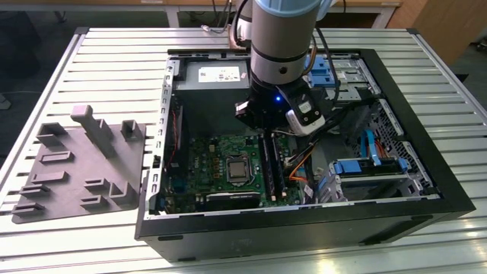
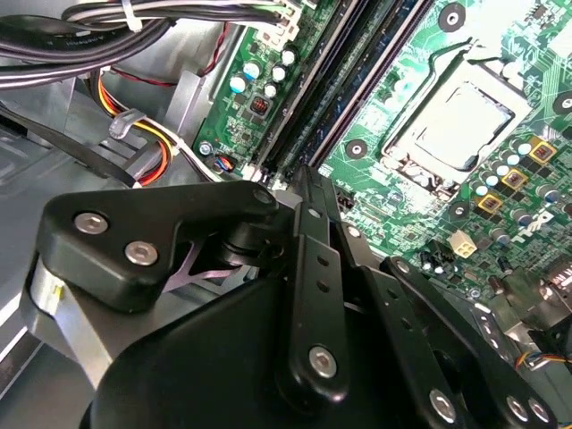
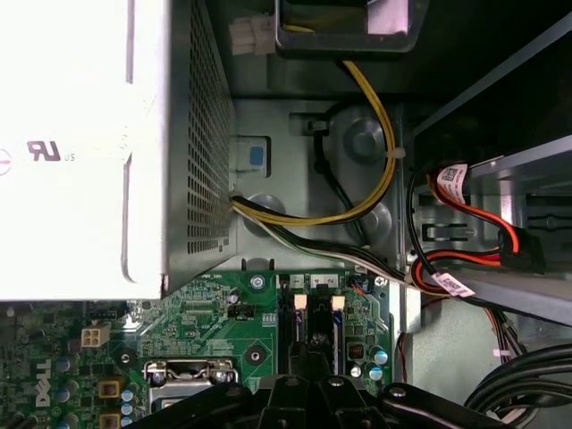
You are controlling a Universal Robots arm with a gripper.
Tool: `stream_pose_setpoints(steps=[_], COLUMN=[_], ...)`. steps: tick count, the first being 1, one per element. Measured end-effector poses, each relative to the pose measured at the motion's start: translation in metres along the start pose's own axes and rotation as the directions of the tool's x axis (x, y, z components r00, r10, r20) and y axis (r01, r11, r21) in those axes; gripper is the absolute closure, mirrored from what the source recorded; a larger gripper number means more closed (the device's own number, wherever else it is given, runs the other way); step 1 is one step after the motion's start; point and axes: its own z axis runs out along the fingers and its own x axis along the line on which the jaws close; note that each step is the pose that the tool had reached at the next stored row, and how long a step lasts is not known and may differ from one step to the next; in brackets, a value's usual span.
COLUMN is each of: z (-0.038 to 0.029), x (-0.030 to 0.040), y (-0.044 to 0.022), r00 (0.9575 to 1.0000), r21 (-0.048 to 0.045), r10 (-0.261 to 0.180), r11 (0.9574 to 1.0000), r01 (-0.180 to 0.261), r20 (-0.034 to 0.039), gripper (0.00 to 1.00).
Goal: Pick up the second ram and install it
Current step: 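Press down the second ram until it locks into place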
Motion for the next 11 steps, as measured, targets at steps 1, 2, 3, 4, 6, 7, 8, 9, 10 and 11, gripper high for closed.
stream_pose_setpoints(steps=[1,2,3,4,6,7,8,9,10,11], z=[0.0000,0.0001,0.0000,0.0000,-0.0001,-0.0001,-0.0001,-0.0001,-0.0001,-0.0001], x=[0.0000,0.0000,0.0000,0.0000,-0.0001,-0.0001,-0.0001,-0.0001,-0.0001,-0.0001], y=[-0.0003,-0.0005,-0.0008,-0.0011,-0.0018,-0.0021,-0.0025,-0.0028,-0.0031,-0.0035], r00=[1.0000,1.0000,1.0000,1.0000,1.0000,1.0000,1.0000,1.0000,1.0000,1.0000], r21=[-0.0001,-0.0002,-0.0002,-0.0002,-0.0001,-0.0001,-0.0001,-0.0002,-0.0002,-0.0002], r10=[0.000,0.000,0.000,0.000,0.000,0.000,0.000,0.000,0.000,0.000], r11=[1.0000,1.0000,1.0000,1.0000,1.0000,1.0000,1.0000,1.0000,1.0000,1.0000], r01=[0.000,0.000,0.000,0.000,0.000,0.000,0.000,0.000,0.000,0.000], r20=[0.0000,0.0001,0.0000,0.0001,0.0001,0.0001,0.0001,0.0001,0.0001,0.0001], gripper=[0.89,0.89,0.89,0.89,0.89,0.89,0.89,0.89,0.89,0.89])
